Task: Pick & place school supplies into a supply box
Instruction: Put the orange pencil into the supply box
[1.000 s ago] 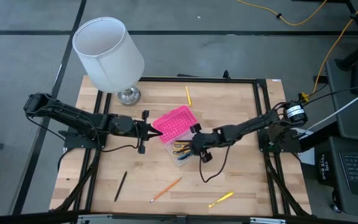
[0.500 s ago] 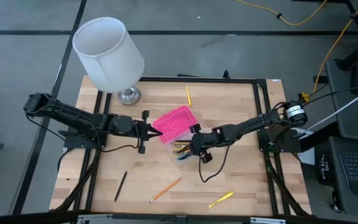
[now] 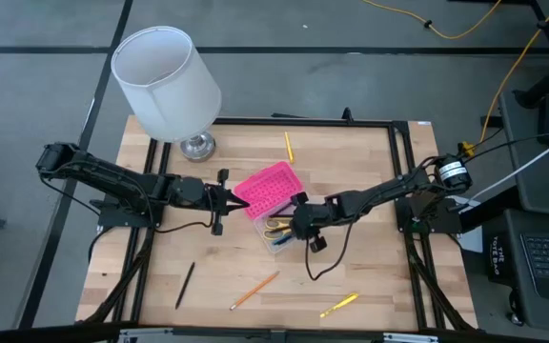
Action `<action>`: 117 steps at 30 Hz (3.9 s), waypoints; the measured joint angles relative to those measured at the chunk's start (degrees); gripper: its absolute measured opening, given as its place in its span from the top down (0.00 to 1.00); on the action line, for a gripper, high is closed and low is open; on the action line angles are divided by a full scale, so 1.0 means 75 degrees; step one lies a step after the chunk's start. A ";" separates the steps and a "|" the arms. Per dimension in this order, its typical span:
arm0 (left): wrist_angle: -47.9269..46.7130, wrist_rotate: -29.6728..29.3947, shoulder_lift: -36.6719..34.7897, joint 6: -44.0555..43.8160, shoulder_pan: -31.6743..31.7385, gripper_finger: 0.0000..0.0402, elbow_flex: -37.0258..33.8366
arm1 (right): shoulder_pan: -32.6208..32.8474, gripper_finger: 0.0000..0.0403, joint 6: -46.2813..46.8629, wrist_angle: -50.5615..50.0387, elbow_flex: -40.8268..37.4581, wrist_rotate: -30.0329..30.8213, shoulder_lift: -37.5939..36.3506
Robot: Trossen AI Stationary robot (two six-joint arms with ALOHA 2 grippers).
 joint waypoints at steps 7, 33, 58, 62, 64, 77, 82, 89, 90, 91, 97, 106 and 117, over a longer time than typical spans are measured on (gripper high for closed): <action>0.0000 0.0003 0.0000 -0.0201 -0.0002 0.99 0.0000 | 0.0097 0.69 0.0092 -0.0971 0.0754 0.0557 0.0000; -0.1025 -0.2627 0.0106 -0.3304 -0.2224 1.00 0.0052 | 0.0149 0.99 0.0599 0.2916 -0.2422 0.0464 -0.3447; -0.6836 -0.0671 0.4274 -0.7966 -0.2486 0.99 0.4941 | 0.0149 0.95 0.1104 0.3905 -0.3944 0.0478 -0.3905; -0.7258 -0.0481 0.5082 -0.7943 -0.2642 0.99 0.5872 | 0.0149 0.98 0.0898 0.3953 -0.3944 0.0535 -0.3905; -0.7674 -0.0513 0.5491 -0.8116 -0.2750 1.00 0.6347 | 0.0149 0.99 0.0850 0.3963 -0.3944 0.0580 -0.3905; -0.8020 -0.0458 0.7224 -0.9138 -0.3270 0.99 0.8048 | 0.0149 0.98 0.0757 0.4343 -0.3944 0.0580 -0.3905; -0.8030 -0.0296 0.7527 -0.9777 -0.3346 0.99 0.8497 | 0.0149 0.98 0.0745 0.4380 -0.3944 0.0580 -0.3902; -0.8145 0.0248 0.7577 -1.0340 -0.3295 0.99 0.8559 | 0.0149 0.94 0.0973 0.4428 -0.3944 0.0488 -0.3902; -0.8143 0.0340 0.7577 -1.0339 -0.3295 0.99 0.8559 | 0.0149 0.94 0.0979 0.4436 -0.3944 0.0442 -0.3902; -0.8140 0.0396 0.7577 -1.0298 -0.3295 0.99 0.8559 | 0.0149 0.94 0.0978 0.4447 -0.3944 0.0376 -0.3902; -0.8125 0.0425 0.7577 -1.0016 -0.3295 0.99 0.8559 | 0.0149 0.98 0.0984 0.4504 -0.3944 0.0256 -0.3902; -0.8123 0.0207 0.7574 -0.9990 -0.3295 0.99 0.8559 | 0.0149 0.92 0.1145 0.4504 -0.3944 0.0256 -0.3902; -0.8122 -0.0019 0.7574 -1.0196 -0.3301 0.99 0.8559 | 0.0149 0.91 0.1626 0.4490 -0.3944 0.0251 -0.3902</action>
